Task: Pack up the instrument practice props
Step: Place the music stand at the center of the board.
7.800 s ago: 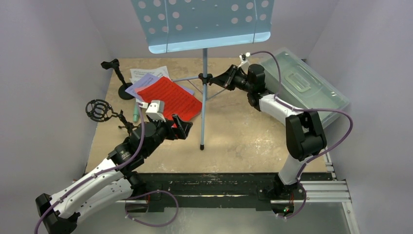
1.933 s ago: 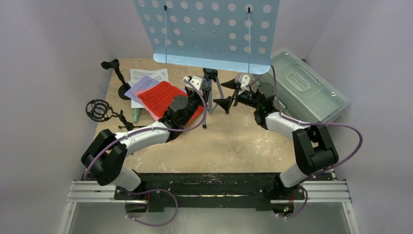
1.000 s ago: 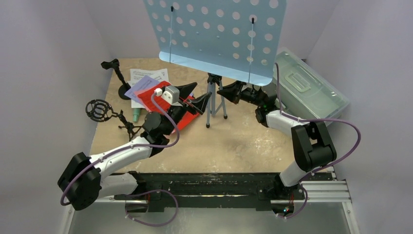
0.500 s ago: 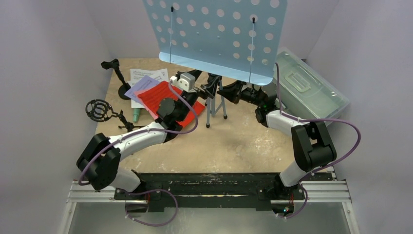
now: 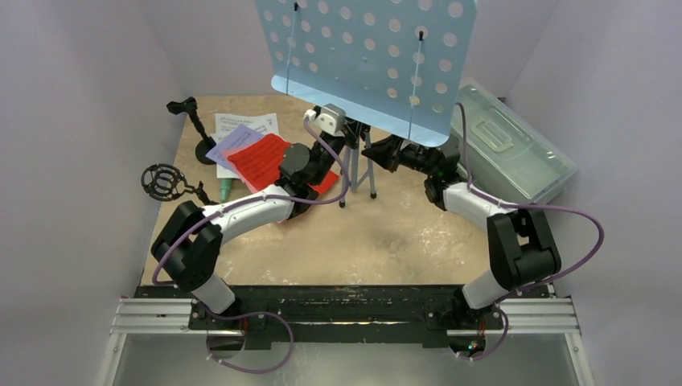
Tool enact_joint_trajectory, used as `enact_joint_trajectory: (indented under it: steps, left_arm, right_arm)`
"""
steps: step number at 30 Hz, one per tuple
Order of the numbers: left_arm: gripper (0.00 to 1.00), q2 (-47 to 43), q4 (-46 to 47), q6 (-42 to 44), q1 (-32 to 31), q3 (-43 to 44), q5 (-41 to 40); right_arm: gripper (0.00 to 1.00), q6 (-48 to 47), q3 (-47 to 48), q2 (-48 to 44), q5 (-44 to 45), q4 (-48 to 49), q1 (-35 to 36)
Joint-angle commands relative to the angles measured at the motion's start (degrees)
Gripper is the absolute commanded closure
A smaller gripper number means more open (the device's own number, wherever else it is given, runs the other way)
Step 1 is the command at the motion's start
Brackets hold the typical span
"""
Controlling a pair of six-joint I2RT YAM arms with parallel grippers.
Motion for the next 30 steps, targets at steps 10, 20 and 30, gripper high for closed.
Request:
enact_joint_trajectory:
  steps: [10,20,30]
  left_arm:
    - [1.00,-9.54,-21.29,-24.56,-1.62,9.75,-10.33]
    - [1.00,-8.63,-38.42,-35.53,-9.11,12.02,-27.23]
    - [1.00,-2.51,-50.05,-43.71,-9.93,14.92,-36.29]
  right_arm:
    - [1.00,-21.72,17.86,-21.14,2.27,-57.38,-0.09]
    - [1.00,-22.29,23.45,-23.64,6.57,-79.77,-0.18]
    - [1.00,-20.67,22.12,-13.91,5.98,-82.40,-0.60]
